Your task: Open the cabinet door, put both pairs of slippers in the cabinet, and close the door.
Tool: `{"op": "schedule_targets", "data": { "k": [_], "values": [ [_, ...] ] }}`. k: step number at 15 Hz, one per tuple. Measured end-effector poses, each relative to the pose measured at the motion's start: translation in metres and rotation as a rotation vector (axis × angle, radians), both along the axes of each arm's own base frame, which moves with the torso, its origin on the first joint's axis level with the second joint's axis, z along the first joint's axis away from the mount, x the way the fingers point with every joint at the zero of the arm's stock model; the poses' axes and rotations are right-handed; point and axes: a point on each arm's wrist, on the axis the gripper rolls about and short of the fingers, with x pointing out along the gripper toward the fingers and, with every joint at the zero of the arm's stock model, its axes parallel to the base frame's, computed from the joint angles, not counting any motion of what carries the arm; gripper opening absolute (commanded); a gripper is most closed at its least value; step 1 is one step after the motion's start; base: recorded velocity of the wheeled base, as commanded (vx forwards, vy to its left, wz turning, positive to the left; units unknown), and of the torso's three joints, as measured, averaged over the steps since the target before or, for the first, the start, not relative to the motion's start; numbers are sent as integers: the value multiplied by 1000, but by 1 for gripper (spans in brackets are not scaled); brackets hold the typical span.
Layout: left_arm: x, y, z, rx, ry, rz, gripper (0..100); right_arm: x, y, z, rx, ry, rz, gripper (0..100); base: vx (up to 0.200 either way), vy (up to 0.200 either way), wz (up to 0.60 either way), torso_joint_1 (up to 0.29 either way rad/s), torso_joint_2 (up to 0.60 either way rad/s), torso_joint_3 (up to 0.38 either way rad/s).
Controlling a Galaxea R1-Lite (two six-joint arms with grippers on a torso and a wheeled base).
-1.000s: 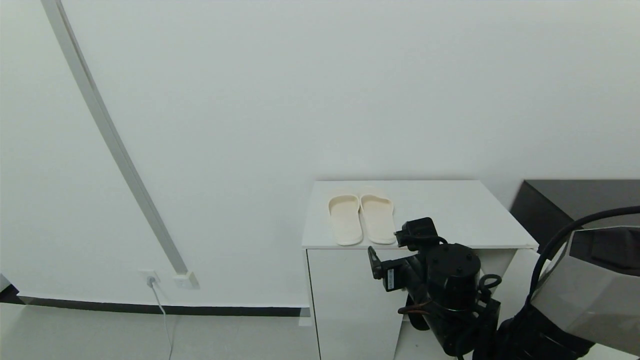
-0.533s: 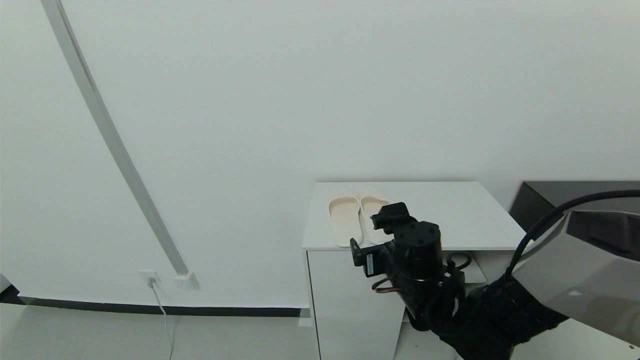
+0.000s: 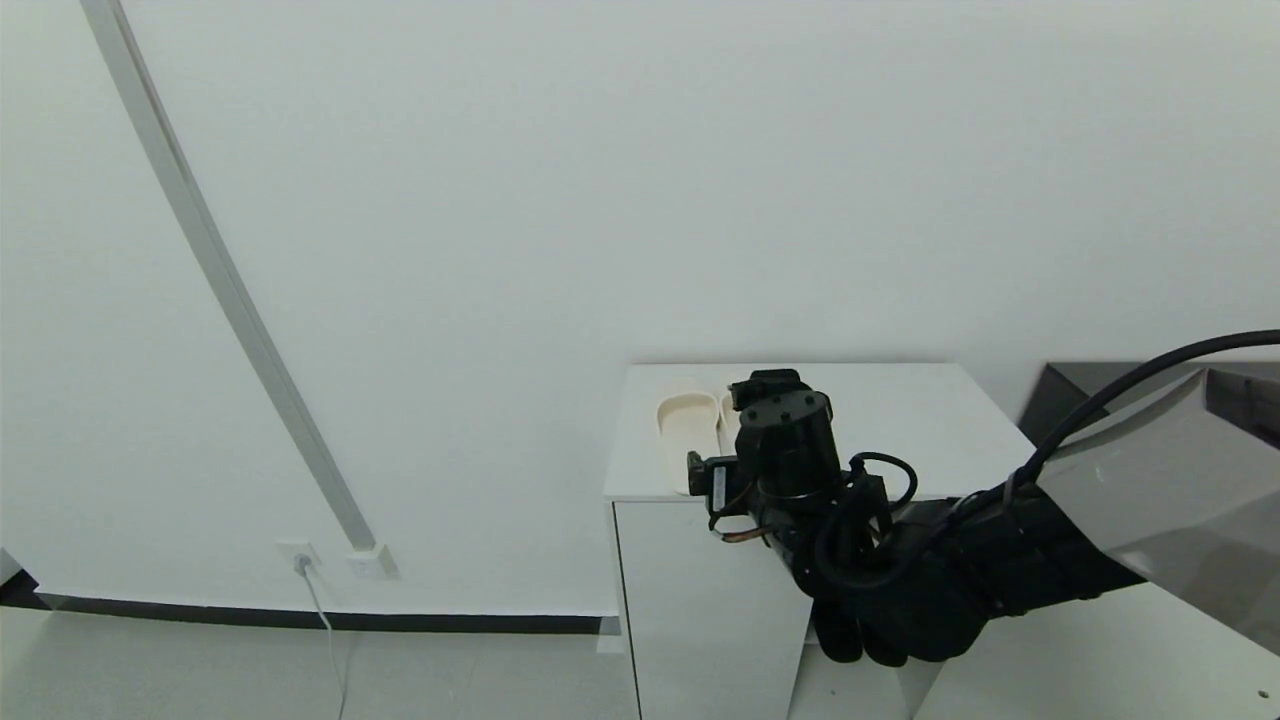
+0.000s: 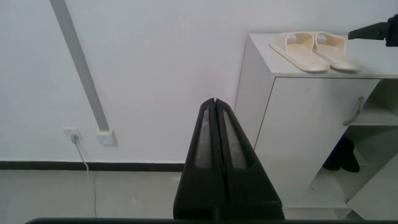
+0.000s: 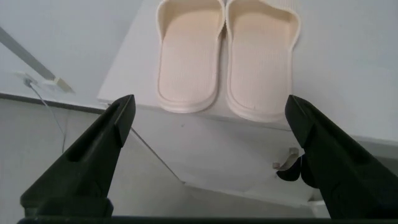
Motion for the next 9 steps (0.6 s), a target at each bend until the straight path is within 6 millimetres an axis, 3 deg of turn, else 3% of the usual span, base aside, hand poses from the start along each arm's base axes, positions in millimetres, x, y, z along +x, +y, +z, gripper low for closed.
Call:
{"op": "schedule_targets", "data": {
  "k": [6, 9],
  "values": [
    [0, 0, 0, 1, 0, -1, 0, 1, 1, -16, -16, 24, -30, 100, 200, 0, 0, 3, -2, -1],
    [0, 0, 0, -3, -1, 0, 0, 1, 5, -28, -30, 46, -26, 100, 0, 0, 0, 0, 0, 0]
  ]
}}
